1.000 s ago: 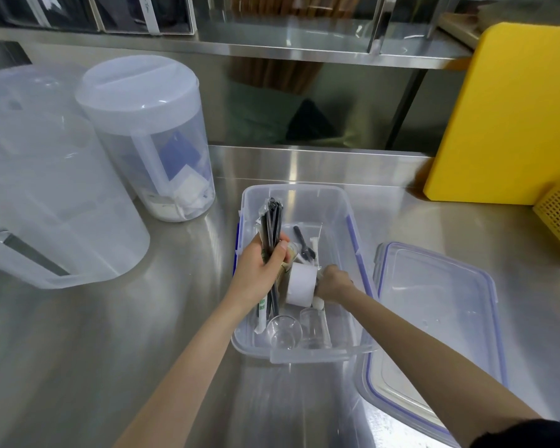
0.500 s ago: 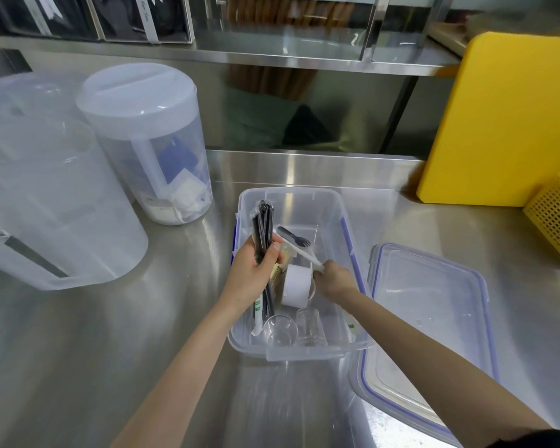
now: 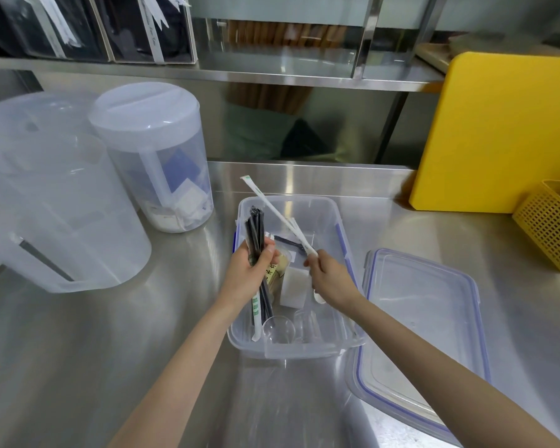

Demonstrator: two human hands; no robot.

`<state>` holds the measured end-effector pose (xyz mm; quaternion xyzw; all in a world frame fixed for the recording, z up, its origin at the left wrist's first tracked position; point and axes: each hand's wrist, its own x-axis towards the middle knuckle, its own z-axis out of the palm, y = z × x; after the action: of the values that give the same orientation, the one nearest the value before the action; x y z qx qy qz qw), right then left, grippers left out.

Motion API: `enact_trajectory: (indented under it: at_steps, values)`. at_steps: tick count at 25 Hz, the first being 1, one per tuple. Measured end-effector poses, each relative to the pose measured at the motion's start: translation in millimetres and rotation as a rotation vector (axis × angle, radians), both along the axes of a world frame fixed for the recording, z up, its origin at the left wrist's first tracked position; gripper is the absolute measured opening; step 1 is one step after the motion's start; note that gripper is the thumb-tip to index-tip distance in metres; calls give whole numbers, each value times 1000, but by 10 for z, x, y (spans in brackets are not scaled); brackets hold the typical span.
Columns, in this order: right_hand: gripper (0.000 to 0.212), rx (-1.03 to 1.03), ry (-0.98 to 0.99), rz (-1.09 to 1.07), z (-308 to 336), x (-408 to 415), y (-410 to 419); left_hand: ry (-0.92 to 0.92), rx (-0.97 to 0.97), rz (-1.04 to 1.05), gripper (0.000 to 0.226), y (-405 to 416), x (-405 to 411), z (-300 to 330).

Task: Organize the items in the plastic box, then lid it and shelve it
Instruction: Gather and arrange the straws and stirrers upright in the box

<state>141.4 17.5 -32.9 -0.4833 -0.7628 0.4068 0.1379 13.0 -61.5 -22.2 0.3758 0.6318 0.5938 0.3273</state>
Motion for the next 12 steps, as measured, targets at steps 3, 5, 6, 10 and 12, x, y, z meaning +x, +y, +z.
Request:
enact_trajectory:
  at_steps: [3,5,6,10,12]
  values:
    - [32,63,64,136,162,0,-176,-52,32,31,17,-19,-13,67]
    - [32,89,80,220,224,-3,-264,-55,38,79,17,-31,-26,111]
    - [31,101,90,254,245,1,-298,-60,54,113,17,-37,-40,133]
    - [28,181,48,353,255,24,-346,-136,113,204,11,-31,-106,201]
    - [25,210,22,365,238,46,-352,-136,102,226,14,-39,-130,230]
